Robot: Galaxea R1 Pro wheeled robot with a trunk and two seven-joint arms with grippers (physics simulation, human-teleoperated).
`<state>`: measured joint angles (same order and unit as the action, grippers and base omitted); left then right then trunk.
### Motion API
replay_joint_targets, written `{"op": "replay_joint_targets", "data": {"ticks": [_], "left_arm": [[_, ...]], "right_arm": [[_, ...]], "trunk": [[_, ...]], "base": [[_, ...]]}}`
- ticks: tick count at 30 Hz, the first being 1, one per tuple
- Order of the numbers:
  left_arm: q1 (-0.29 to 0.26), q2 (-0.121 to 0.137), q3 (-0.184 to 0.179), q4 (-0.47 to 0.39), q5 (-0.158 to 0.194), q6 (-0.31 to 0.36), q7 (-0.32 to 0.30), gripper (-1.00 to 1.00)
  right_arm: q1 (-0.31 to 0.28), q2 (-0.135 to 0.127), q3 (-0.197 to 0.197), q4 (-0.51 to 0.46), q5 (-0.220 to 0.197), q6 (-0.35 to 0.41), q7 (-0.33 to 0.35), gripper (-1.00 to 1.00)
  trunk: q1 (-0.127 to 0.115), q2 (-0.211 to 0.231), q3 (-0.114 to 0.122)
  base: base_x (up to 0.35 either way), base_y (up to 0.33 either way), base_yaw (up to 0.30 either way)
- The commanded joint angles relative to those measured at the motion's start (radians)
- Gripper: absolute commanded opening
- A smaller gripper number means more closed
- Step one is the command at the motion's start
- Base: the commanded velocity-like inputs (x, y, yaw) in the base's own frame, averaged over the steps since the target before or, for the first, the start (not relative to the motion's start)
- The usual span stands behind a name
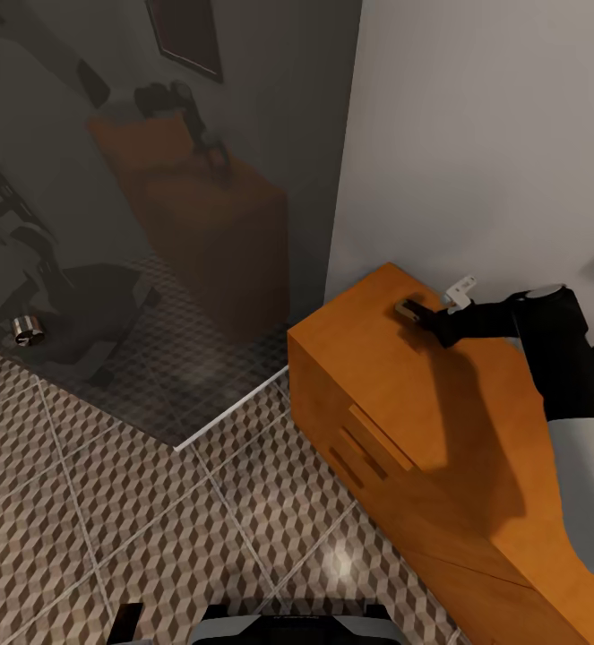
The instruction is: Take the four mousetraps from the cabinet in the bathroom and place them on the bathroom floor. Make sure all four end up on the same floor surface, and ensure that at least two of them are either under or directly next to the same bathroom sink.
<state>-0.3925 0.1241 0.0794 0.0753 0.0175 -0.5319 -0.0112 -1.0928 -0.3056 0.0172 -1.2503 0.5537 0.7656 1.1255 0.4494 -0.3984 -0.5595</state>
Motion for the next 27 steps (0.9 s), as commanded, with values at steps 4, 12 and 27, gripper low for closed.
{"op": "replay_joint_targets", "data": {"ticks": [4,12,27], "left_arm": [[-0.002,0.0,0.008,0.004,-0.005,-0.007,0.004,-1.0],[-0.002,0.0,0.008,0.004,-0.005,-0.007,0.004,-1.0],[-0.002,0.0,0.008,0.004,-0.005,-0.007,0.004,-1.0]], "right_arm": [[-0.001,0.003,0.001,-0.037,0.005,0.031,0.007,-1.0],[-0.001,0.008,0.001,-0.047,0.005,0.038,0.007,-1.0],[-0.001,0.008,0.005,-0.045,0.006,0.037,0.005,-1.0]], "trunk": [[0.001,-0.002,-0.001],[0.001,-0.002,-0.001],[0.001,-0.002,-0.001]], "base": [[0.0,0.0,0.0],[-0.141,0.075,0.0],[-0.27,0.182,0.0]]}}
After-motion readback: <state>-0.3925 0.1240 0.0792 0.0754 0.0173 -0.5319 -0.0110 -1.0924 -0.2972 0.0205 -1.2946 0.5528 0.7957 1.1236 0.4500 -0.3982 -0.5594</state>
